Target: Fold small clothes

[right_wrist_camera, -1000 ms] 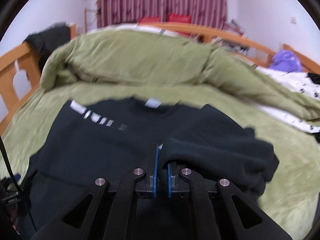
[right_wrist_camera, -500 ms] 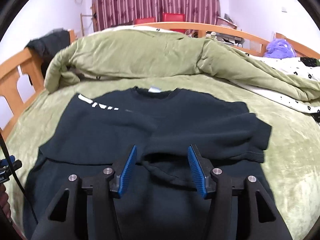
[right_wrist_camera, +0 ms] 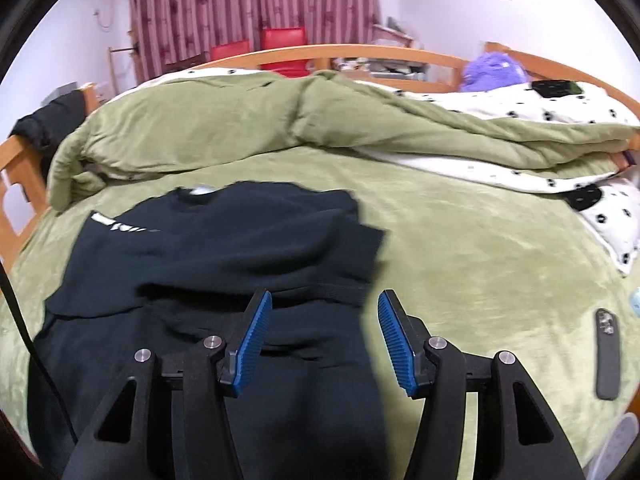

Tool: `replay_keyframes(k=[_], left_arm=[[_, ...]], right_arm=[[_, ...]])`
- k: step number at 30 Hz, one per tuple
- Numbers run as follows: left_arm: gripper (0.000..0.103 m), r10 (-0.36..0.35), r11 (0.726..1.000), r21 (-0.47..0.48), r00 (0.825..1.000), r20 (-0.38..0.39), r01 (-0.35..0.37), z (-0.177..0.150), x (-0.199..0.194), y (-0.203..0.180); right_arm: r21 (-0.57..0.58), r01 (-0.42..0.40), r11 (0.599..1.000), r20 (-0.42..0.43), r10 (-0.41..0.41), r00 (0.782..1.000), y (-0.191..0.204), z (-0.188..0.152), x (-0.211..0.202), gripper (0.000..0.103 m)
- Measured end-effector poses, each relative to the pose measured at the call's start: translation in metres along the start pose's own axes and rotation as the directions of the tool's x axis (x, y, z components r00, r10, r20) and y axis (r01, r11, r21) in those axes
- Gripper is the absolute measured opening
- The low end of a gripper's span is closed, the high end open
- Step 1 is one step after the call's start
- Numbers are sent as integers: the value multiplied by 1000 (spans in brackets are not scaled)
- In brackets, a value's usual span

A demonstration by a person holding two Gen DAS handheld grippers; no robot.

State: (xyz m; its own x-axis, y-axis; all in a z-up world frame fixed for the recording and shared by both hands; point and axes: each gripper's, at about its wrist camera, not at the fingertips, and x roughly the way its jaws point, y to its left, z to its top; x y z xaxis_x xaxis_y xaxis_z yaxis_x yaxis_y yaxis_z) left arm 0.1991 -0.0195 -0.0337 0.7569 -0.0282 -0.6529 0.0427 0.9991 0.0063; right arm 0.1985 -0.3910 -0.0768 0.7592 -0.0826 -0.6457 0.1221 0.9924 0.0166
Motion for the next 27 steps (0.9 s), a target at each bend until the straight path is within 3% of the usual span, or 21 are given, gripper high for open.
replay_keyframes(k=[3,15,21,27], left_arm=[[84,-18,999,33,1000,9,17,7,3,-32],[84,-146,985,89,989,-5,146,21,55,-158],[84,-189,977,92,981,-39,192,17,87,-197],[84,-225,968,93,971,-77,232,13,120,-225]], right_arm=[[20,45,999,29,-46,999,-24,4,-3,54],[179,66,982,-8,-66,998,-88,10,10,54],[174,156,972,-49,-149,988,-107,5,21,54],[233,162,959,-80,-147,986,-127,5,22,54]])
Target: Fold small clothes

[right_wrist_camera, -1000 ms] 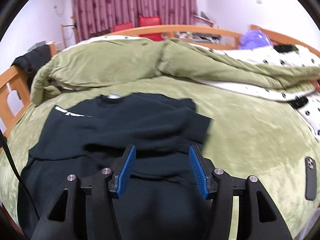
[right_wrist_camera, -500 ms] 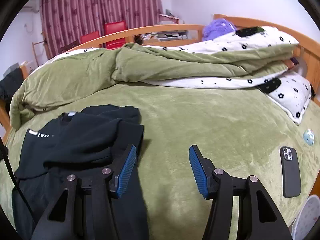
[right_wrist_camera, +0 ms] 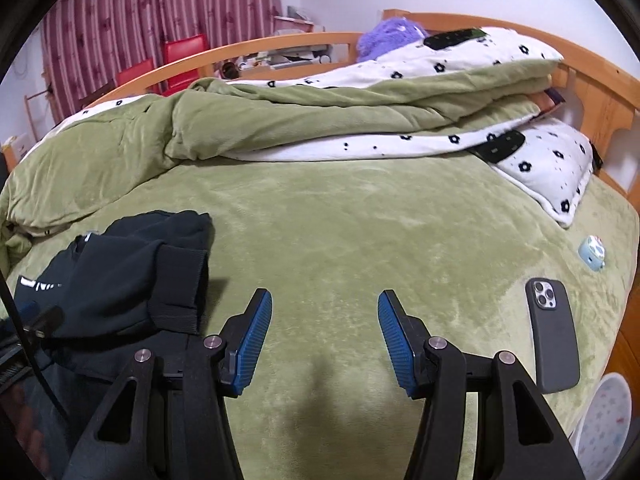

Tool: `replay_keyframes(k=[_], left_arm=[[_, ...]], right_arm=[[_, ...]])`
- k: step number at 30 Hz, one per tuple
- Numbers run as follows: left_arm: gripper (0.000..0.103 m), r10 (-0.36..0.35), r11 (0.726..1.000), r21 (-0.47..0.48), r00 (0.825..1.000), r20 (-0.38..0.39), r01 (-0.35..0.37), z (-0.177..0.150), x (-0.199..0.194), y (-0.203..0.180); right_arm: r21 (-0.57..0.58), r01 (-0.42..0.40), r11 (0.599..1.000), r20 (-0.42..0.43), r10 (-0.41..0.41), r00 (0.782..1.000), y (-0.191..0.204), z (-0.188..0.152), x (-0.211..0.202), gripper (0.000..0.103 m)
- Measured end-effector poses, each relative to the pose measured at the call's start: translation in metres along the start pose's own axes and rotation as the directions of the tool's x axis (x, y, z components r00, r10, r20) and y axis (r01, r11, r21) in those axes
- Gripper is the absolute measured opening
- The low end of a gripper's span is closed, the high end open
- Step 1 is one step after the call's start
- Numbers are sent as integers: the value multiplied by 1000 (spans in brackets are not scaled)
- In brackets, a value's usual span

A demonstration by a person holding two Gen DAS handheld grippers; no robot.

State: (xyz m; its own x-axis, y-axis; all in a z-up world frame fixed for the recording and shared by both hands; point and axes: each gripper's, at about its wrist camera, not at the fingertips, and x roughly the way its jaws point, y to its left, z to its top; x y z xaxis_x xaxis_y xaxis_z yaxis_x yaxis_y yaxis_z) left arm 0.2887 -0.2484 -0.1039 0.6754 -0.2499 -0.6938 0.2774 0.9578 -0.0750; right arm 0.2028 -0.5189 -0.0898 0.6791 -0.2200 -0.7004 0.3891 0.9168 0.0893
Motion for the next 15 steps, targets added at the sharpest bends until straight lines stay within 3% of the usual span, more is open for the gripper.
replay_keyframes(k=[10,13,15], left_arm=[[81,-19,999,38,999,-38,21,1,53,-23],[77,-4,998,61,999,-46,7,-2,66,-28],[67,14,997,75,999,-40,-11,-4,71,-31]], right_arm=[[41,-16,999,11,16,1000,-9,3,1,54],[50,-12,999,0,12,1000,-11,2,7,54],[53,-23,998,-6,23,1000,-10,3,11,54]])
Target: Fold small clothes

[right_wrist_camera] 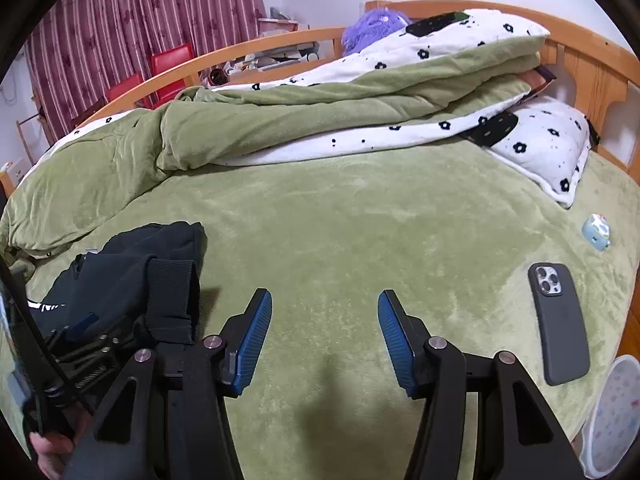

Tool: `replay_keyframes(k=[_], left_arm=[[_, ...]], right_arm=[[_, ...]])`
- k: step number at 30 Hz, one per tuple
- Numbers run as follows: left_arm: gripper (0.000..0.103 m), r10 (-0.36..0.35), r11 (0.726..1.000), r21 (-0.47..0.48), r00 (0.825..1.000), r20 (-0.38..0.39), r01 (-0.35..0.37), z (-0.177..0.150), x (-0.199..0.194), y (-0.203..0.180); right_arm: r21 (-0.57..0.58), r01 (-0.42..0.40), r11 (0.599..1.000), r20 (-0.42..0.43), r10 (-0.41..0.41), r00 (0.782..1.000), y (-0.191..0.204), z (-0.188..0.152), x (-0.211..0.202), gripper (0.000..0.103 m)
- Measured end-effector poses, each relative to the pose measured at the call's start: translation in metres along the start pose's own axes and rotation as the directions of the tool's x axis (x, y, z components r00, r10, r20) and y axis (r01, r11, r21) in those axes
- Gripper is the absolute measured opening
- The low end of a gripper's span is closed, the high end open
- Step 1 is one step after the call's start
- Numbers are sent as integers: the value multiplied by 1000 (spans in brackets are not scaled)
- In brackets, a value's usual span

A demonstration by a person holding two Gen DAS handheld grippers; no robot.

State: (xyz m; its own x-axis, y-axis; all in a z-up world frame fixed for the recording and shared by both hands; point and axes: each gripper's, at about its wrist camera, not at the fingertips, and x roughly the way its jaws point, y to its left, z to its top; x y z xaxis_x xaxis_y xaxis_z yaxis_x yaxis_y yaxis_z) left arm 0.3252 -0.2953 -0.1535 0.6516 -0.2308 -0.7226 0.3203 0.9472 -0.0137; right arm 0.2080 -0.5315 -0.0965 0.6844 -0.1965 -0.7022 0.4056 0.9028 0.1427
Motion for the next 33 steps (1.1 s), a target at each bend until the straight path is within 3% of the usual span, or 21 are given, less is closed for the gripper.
replay_keyframes(k=[1,4,6,8,15,21,33], left_arm=[[65,12,1000,9,1000,5,-12,-1,2,-2],[45,33,999,41,999,18,-34,-3,3,-6],[23,32,998,57,999,34,-34,-4,1,-7],[8,20,998,63,999,44,-22,-4,-1,-7],[5,5,1000,18,992,130,-7,4,-38,13],[5,83,996,-53,983,161,-75,11,-70,63],[5,159,974,-187,977,145,-131,-13,-107,162]], right_arm=[[-2,1,1000,0,-1,1000,1,0,1,54],[-18,3,1000,-4,-3,1000,6,0,5,54],[-22,-1,1000,-5,1,1000,10,1,7,54],[-22,-6,1000,-6,6,1000,12,1,8,54],[-25,-11,1000,-9,11,1000,26,1,9,54],[-39,-34,999,1,34,999,51,1,3,54],[-128,-62,990,5,63,998,132,-6,-1,54]])
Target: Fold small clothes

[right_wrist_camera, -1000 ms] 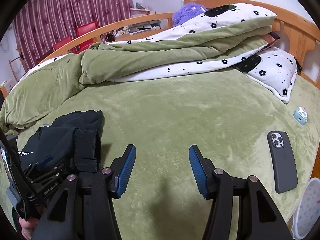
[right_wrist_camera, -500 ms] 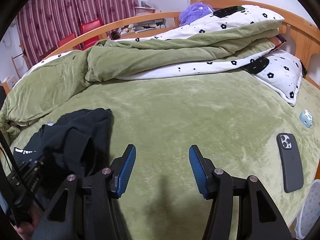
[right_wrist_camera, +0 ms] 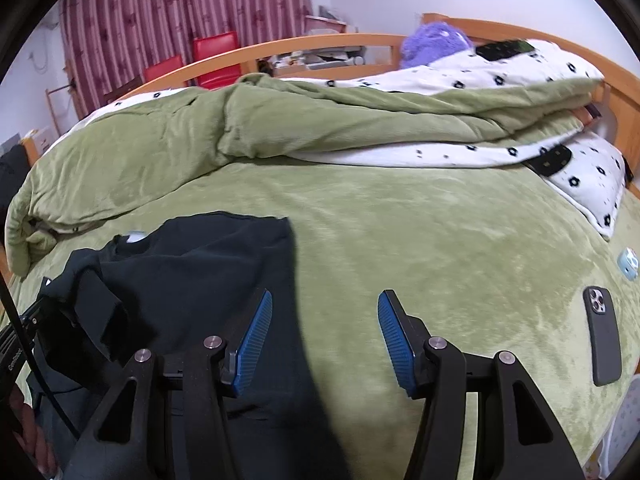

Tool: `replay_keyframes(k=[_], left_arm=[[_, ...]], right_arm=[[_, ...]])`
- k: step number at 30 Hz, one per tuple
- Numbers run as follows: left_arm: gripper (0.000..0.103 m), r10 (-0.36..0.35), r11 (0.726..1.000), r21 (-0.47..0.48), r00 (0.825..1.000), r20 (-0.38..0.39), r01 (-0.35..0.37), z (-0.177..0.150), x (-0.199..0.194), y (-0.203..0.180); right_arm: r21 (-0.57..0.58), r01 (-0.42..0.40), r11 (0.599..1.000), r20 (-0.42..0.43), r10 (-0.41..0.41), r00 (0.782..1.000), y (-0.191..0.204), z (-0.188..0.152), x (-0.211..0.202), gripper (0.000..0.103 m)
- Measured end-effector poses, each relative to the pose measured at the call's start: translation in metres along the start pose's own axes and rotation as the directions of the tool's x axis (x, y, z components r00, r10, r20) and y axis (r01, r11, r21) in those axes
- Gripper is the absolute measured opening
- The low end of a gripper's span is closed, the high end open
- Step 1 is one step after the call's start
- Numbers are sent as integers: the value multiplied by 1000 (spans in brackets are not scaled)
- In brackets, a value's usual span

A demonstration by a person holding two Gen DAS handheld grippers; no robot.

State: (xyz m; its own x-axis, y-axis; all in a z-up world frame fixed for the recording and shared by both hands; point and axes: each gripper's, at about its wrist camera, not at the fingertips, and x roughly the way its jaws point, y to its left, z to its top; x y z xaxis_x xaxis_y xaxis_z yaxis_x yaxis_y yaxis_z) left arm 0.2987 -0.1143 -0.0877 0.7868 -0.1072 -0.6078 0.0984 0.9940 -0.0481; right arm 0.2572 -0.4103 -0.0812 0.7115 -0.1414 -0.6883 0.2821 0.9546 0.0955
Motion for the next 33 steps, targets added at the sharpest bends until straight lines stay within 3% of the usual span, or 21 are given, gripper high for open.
replay_keyframes(k=[10,13,19,22,24,25,33], left_arm=[[8,-2,995,-100,997,-81,-6,-18,4,66],[9,42,992,-113,995,-95,-53,-21,0,77],[25,41,988,-145,996,-79,-52,-22,-16,92],[39,14,990,-138,997,-76,-24,-22,-19,84],[60,-8,994,-112,998,-62,1,-22,-21,70],[63,-13,995,-98,999,-47,9,-22,-22,63],[64,-77,997,-6,994,-78,77,-28,1,-3]], right_arm=[[-134,-5,991,-29,1,1000,49,-12,15,54],[-133,-14,991,-45,8,999,49,-14,19,54],[-118,-19,993,-56,12,998,46,-14,21,54],[-109,-23,994,-53,17,998,44,-14,19,54],[-105,-23,994,-51,18,999,43,-14,18,54],[-104,-19,994,-50,14,999,42,-14,19,54],[-62,-17,998,-52,14,999,22,-8,20,54]])
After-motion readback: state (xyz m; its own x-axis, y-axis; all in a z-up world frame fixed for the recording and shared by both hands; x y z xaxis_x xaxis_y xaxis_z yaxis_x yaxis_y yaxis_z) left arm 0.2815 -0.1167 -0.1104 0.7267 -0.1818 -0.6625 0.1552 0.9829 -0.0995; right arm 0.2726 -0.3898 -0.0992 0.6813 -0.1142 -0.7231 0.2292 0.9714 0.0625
